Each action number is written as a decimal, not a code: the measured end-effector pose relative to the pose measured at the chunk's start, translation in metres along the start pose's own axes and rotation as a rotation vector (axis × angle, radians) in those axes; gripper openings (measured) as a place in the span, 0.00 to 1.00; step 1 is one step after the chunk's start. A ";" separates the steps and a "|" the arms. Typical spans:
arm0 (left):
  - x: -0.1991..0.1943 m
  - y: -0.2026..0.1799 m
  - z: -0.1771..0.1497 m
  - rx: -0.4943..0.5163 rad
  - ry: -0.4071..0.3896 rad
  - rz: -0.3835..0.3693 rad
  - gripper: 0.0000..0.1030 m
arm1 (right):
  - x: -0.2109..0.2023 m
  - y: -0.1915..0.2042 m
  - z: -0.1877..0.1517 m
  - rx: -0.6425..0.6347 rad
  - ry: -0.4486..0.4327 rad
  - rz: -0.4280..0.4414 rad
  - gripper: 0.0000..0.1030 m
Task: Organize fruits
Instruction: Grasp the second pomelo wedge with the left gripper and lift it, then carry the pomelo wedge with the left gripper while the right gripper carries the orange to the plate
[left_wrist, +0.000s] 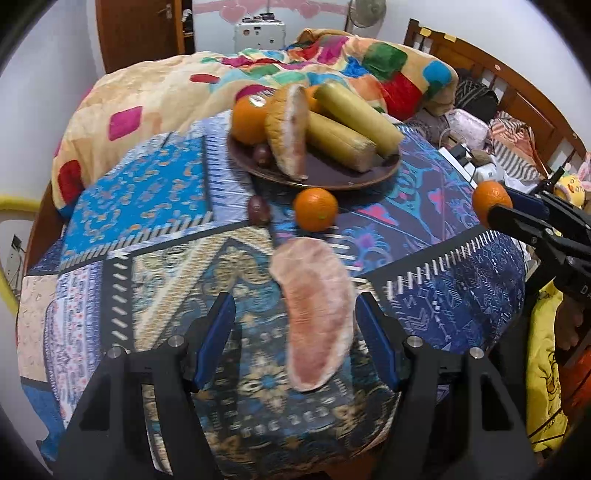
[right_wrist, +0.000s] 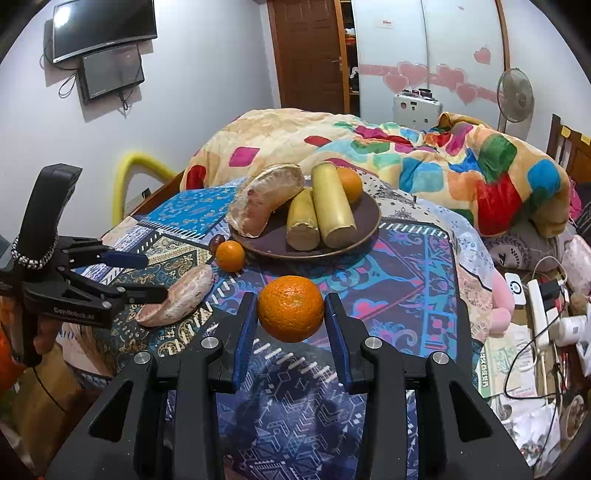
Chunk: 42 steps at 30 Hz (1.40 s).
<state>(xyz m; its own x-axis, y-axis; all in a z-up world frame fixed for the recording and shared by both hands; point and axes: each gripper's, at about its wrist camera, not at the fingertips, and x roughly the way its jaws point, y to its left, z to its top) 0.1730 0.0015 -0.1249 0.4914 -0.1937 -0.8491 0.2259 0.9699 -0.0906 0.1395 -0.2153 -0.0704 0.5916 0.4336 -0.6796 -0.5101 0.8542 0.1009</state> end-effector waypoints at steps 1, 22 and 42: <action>0.004 -0.004 0.001 0.003 0.008 -0.008 0.65 | 0.000 -0.001 -0.001 0.002 0.000 -0.001 0.33; 0.013 -0.017 0.008 -0.012 -0.037 0.010 0.42 | -0.002 -0.019 -0.003 0.029 -0.017 -0.006 0.33; -0.014 -0.035 0.088 0.005 -0.249 0.008 0.37 | 0.013 -0.043 0.050 0.022 -0.101 -0.078 0.33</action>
<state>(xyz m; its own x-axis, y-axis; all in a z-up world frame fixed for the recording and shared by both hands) 0.2327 -0.0428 -0.0639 0.6849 -0.2174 -0.6955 0.2255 0.9708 -0.0814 0.2004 -0.2324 -0.0477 0.6895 0.3919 -0.6092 -0.4470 0.8920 0.0679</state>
